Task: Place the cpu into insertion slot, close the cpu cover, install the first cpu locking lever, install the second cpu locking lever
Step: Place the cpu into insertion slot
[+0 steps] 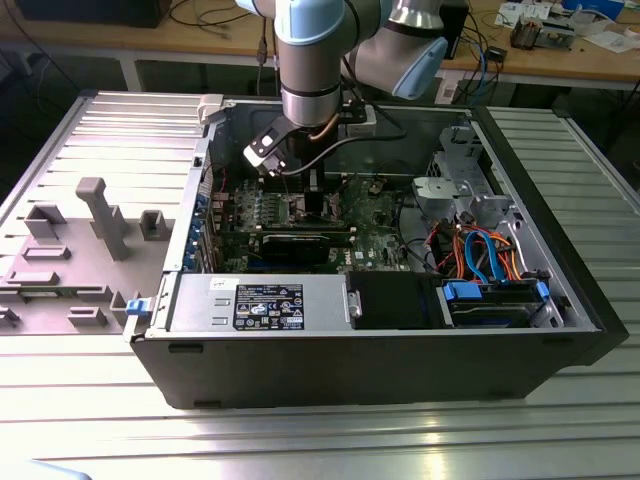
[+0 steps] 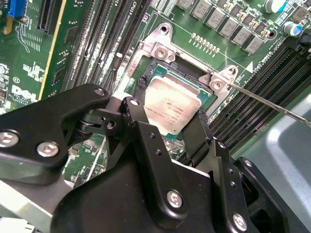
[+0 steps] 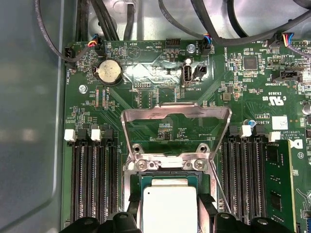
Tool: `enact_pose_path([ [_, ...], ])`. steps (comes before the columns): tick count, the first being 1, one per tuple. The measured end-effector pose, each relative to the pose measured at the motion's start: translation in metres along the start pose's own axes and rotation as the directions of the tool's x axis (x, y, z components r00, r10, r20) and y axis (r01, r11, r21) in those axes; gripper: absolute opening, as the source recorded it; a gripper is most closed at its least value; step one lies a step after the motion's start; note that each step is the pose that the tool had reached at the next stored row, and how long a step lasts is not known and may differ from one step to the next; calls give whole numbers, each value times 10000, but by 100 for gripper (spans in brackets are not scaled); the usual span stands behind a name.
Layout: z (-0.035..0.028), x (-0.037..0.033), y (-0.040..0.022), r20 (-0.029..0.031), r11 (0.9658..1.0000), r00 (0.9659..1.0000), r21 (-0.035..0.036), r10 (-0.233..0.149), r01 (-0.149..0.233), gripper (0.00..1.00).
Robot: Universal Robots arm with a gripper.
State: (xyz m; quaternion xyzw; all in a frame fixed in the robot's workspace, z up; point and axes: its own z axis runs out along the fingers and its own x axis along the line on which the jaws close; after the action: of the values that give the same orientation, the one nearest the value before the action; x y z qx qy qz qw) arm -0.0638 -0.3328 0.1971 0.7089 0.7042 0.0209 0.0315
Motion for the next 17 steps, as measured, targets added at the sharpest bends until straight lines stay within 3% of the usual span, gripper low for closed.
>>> enact_pose_path([
  [5,3,0,1,79,10000,10000,1,3,-3,55],
  [12,9,1,0,73,10000,10000,-3,5,-5,56],
  [13,8,1,0,75,10000,10000,-2,4,-4,62],
  [17,8,0,0,77,10000,10000,-1,4,-4,62],
])
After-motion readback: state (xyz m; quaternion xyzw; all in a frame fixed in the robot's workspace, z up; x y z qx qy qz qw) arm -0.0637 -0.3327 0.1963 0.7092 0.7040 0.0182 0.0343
